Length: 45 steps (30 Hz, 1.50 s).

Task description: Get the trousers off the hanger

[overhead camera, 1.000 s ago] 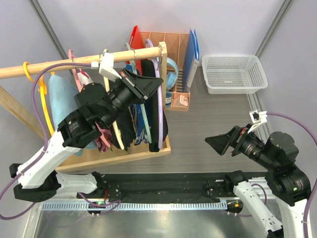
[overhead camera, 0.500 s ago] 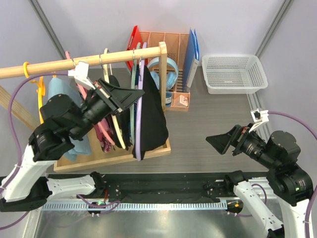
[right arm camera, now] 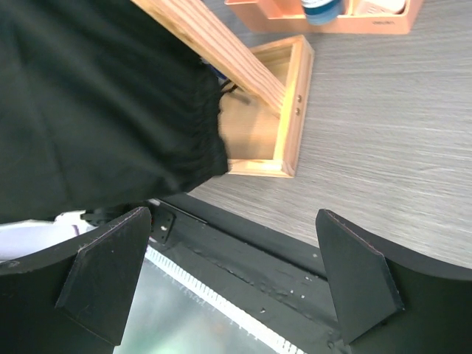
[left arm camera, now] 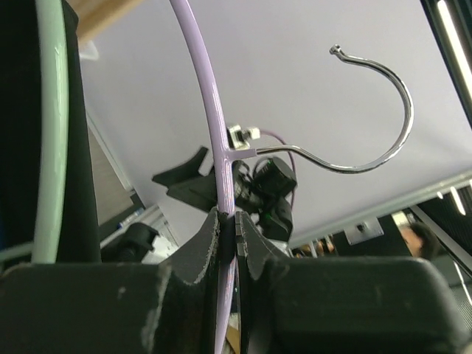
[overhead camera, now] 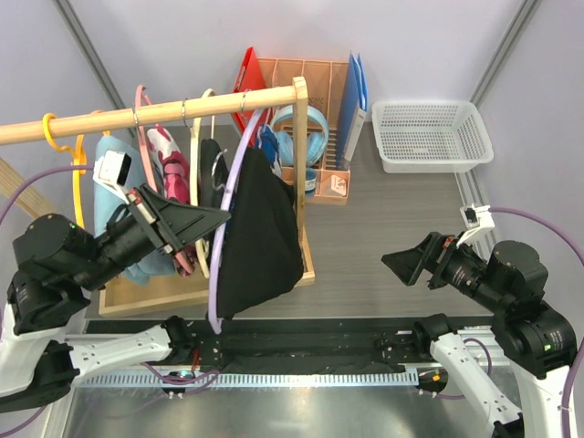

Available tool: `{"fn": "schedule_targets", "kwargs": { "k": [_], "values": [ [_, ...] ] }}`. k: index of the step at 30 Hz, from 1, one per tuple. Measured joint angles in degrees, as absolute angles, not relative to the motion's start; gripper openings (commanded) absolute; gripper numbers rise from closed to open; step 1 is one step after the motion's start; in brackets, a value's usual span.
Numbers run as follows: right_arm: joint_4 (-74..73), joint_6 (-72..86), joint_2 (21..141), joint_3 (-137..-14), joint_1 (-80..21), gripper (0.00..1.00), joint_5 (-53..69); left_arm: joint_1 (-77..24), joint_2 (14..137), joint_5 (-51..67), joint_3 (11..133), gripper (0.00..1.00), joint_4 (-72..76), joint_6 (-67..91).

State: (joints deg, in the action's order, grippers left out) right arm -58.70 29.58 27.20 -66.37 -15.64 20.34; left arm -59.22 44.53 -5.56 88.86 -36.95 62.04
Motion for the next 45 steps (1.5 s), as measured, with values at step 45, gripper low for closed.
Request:
{"fn": "schedule_targets", "kwargs": {
  "k": [45],
  "values": [
    [-61.3,20.0,28.5,-68.1,-15.6,0.99,8.4,-64.1,78.1,4.6,92.4,0.0,-13.8,69.8]
  ]
}}
